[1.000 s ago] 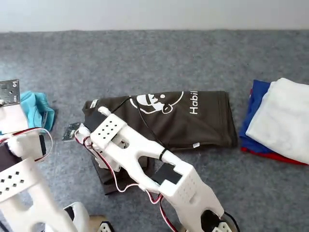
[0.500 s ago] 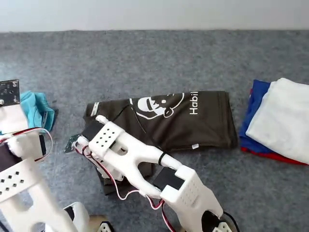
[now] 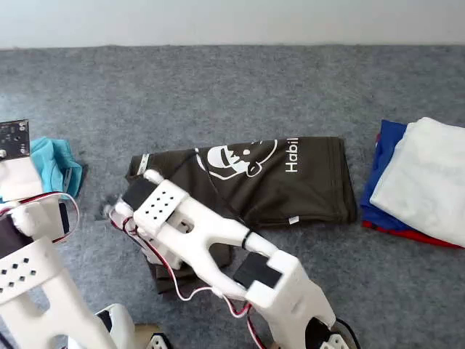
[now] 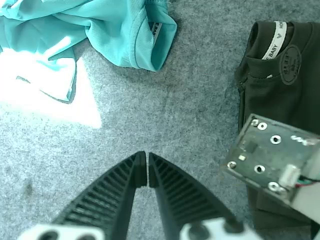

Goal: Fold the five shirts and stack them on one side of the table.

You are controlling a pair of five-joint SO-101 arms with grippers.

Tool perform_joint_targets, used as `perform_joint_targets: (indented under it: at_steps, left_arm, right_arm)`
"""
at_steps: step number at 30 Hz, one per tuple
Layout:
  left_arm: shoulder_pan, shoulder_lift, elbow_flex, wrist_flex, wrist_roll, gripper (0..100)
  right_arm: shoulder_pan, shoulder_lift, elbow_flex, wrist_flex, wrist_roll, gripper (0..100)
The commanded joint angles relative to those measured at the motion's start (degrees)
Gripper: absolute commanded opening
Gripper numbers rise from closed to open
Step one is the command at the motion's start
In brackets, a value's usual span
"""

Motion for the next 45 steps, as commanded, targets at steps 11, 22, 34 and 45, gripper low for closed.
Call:
perform_joint_targets:
  at_steps: [11,22,34,45]
  left_arm:
    - [-0.3,-1.0,-7.2,1.6,0.7,6]
    - [-12.7,-1.1,-13.1,4.5,0.3,7]
    - [-16.0,-1.1,-13.0,4.6,0.6,7]
    - [-16.1,-1.1,-12.8,4.6,0.7,7]
  right_arm:
    - [16.8,-8.4,-5.7,-5.4,-0.9,2.2]
    - [12.2,5.4,-5.7,-44.8,-0.4,3.1]
    - [8.6,17.4,-19.8,-40.1,-0.4,3.1]
    - [9.5,18.0,-38.6,-3.4,-0.4,3.5]
